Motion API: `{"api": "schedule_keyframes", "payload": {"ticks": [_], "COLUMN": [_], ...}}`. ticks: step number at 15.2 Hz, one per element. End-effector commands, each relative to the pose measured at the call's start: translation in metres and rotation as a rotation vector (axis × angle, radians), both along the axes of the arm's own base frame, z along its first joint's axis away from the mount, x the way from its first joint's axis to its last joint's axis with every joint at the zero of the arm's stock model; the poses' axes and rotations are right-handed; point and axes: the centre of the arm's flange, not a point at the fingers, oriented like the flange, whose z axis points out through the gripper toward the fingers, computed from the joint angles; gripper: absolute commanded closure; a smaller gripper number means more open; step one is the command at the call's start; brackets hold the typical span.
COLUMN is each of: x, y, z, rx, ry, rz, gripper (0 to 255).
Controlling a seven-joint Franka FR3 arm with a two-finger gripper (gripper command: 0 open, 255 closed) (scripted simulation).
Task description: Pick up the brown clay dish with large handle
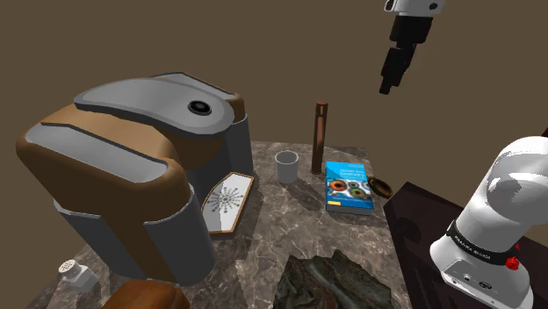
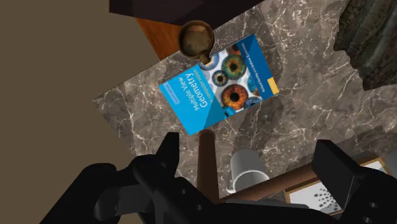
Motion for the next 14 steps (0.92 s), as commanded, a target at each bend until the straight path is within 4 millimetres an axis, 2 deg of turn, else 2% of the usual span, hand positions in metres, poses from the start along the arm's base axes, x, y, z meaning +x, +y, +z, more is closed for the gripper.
{"api": "schedule_keyframes", "payload": {"ticks": [1,14], "x": [0.000,-0.001], "y": [0.000,-0.014], "z": [0.000,-0.170], "rx": [0.000,-0.024], "ry": [0.000,0.015], "rz": [0.000,0.308], "gripper": [0,0]}}
